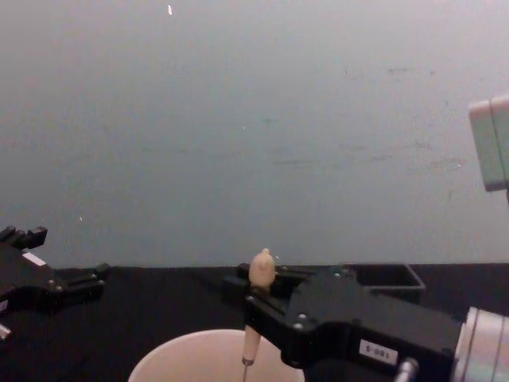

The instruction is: Pick up the stirring spoon with one hand, stir inside the cup, then place it back in its original position.

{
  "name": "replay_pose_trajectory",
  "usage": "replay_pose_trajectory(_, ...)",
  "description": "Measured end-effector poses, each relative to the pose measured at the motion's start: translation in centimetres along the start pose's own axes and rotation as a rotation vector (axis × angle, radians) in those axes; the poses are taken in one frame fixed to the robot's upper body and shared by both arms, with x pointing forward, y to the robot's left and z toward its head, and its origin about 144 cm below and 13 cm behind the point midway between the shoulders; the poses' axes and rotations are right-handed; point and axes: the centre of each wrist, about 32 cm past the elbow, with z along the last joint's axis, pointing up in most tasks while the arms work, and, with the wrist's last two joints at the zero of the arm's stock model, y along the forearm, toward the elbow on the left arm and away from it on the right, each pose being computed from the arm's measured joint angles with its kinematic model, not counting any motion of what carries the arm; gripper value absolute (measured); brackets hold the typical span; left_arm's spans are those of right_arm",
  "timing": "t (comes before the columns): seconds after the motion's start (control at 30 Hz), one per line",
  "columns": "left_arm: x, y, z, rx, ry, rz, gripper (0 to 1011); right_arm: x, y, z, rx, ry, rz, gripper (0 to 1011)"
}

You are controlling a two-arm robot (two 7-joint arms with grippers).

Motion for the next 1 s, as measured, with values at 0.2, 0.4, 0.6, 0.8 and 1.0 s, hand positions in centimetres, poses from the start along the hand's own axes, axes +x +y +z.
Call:
replay_pose_trajectory(0.2, 0.0, 0.0, 0.0, 0.0, 0.0, 0.0, 1001, -0.4, 0.0, 0.2, 0.002, -0.001, 0.019, 161)
replay_pose_trajectory(0.4, 0.0, 0.0, 0.0, 0.0, 0.0, 0.0, 1001, -0.6, 0.3, 0.0, -0.003, 0.0, 0.031, 161)
replay_pose_trajectory(0.6, 0.0, 0.0, 0.0, 0.0, 0.0, 0.0, 1001, -0.8, 1.0, -0.1, -0.004, 0.002, 0.039, 161)
replay_pose_trajectory(0.8, 0.0, 0.0, 0.0, 0.0, 0.0, 0.0, 1001, -0.8, 1.7, -0.2, 0.004, 0.006, 0.046, 161)
replay_pose_trajectory(1.0, 0.0, 0.0, 0.0, 0.0, 0.0, 0.0, 1001, -0.7, 2.4, -0.3, 0.006, 0.005, 0.043, 161)
